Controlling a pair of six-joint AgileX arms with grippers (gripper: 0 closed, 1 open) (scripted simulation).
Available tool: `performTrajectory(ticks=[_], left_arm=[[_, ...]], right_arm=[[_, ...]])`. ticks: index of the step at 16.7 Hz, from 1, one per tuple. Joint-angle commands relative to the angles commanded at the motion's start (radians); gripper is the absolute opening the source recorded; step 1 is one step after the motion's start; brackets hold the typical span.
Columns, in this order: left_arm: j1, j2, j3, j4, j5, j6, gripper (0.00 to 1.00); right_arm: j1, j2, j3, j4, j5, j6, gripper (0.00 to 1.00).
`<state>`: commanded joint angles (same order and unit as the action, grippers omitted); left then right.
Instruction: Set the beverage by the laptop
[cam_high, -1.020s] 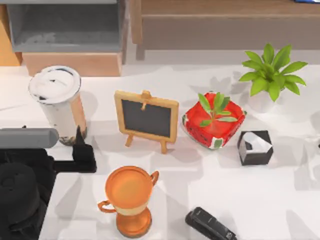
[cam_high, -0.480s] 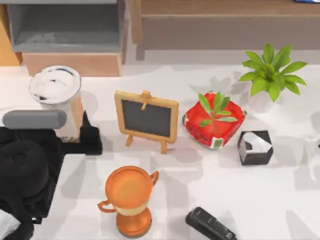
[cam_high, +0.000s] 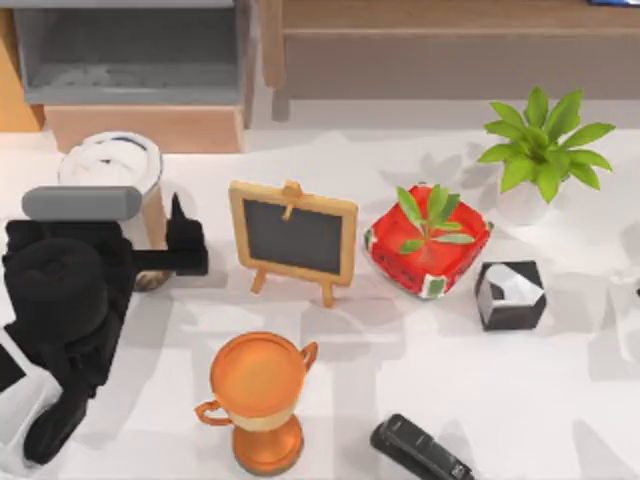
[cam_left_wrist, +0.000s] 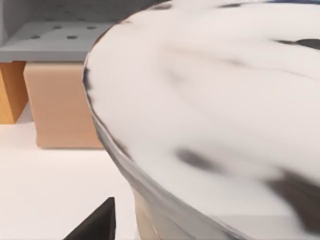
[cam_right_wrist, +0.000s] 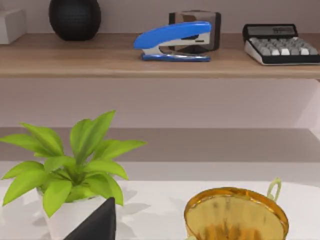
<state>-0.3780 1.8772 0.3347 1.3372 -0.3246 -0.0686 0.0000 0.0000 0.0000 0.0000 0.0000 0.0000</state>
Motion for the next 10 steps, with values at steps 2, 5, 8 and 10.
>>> performTrajectory(ticks=[2, 5, 8, 10], left_arm=[[0.0, 0.0, 0.0, 0.0, 0.0, 0.0, 0.92], [0.0, 0.0, 0.0, 0.0, 0.0, 0.0, 0.7], [0.0, 0.0, 0.0, 0.0, 0.0, 0.0, 0.47], [0.0, 0.0, 0.0, 0.0, 0.0, 0.0, 0.32]], right_arm=[[0.0, 0.0, 0.0, 0.0, 0.0, 0.0, 1.0], [0.0, 0.0, 0.0, 0.0, 0.0, 0.0, 1.0], [0.0, 0.0, 0.0, 0.0, 0.0, 0.0, 1.0], [0.0, 0.0, 0.0, 0.0, 0.0, 0.0, 1.0]])
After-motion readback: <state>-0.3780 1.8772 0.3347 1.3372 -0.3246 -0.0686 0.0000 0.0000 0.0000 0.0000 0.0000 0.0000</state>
